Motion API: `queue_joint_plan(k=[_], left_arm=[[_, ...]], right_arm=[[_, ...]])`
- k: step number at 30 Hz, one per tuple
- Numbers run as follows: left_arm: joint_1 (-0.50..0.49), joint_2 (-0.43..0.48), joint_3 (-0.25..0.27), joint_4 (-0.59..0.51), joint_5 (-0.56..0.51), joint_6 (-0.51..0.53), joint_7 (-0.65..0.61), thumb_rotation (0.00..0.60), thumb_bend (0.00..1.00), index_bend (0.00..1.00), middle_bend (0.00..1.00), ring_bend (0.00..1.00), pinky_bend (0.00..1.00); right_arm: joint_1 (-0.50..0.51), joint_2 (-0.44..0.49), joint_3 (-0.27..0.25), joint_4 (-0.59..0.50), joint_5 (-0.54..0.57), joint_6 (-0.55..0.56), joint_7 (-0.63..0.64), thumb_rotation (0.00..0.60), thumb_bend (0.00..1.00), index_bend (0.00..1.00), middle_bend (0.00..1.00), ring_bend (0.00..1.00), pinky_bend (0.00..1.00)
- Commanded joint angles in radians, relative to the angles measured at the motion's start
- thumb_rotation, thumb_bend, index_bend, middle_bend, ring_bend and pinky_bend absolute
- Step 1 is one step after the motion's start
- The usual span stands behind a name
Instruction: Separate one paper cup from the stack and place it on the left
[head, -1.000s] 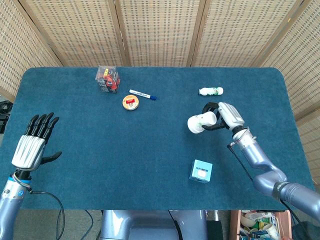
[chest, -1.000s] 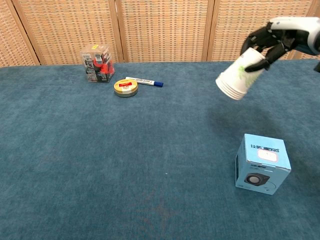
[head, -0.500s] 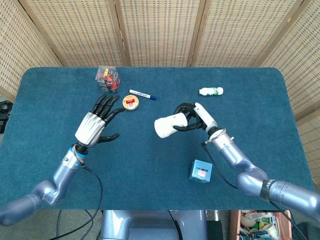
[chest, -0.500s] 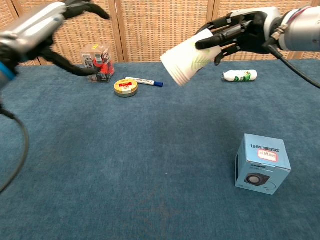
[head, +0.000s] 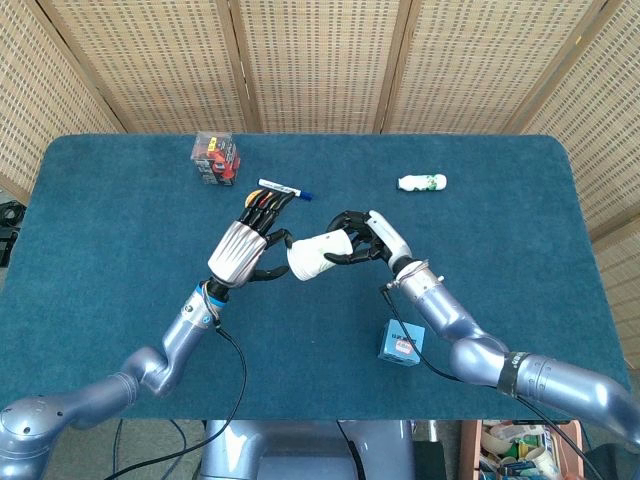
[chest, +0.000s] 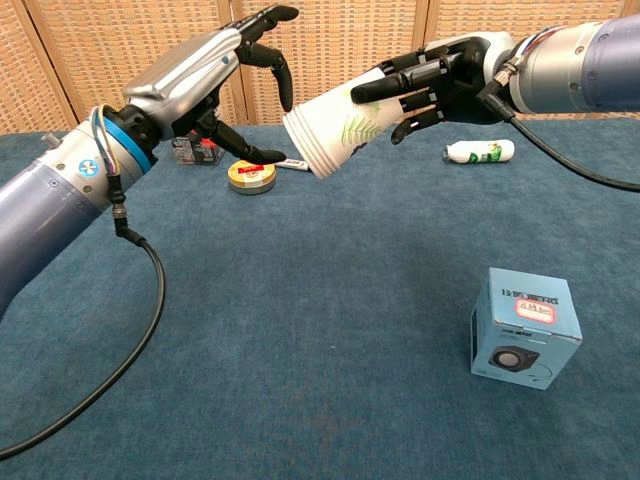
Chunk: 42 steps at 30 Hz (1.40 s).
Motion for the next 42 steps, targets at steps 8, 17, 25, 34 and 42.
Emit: queue_joint_plan(k=[8,17,25,34,42], left_arm=[[-0.033,-0.059,0.001,0.106,-0.022,0.047,-0.031,0.6,0.16,0.53,0.0,0.0,0.0],[-0.056,-0.113,0.008,0.166,-0.044,0.069,-0.039,0.6,0.27,0.55,0.0,0.0,0.0],[-0.072,-0.141,0.01,0.203,-0.058,0.094,-0.042,0.6,0.33,0.59,0.0,0.0,0.0],[-0.079,-0.158,0.014,0.223,-0.07,0.12,-0.048,0.6,0.37,0.59,0.0,0.0,0.0],[-0.082,-0.164,0.019,0.228,-0.08,0.12,-0.047,0.6,0.42,0.65,0.0,0.0,0.0]], right_arm=[[-0.013,0.01,0.015,-0.005,-0.003,-0.031,0.009,0.6,0.57,0.54,0.6,0.44,0.61],[-0.027,0.002,0.03,-0.003,-0.019,-0.055,0.029,0.6,0.57,0.54,0.61,0.44,0.61],[-0.035,0.004,0.035,0.003,-0.029,-0.067,0.032,0.6,0.57,0.54,0.61,0.44,0.61],[-0.041,-0.001,0.035,0.016,-0.032,-0.078,0.035,0.6,0.57,0.54,0.61,0.44,0.61],[-0.045,-0.002,0.04,0.022,-0.036,-0.085,0.04,0.6,0.58,0.54,0.61,0.44,0.61]])
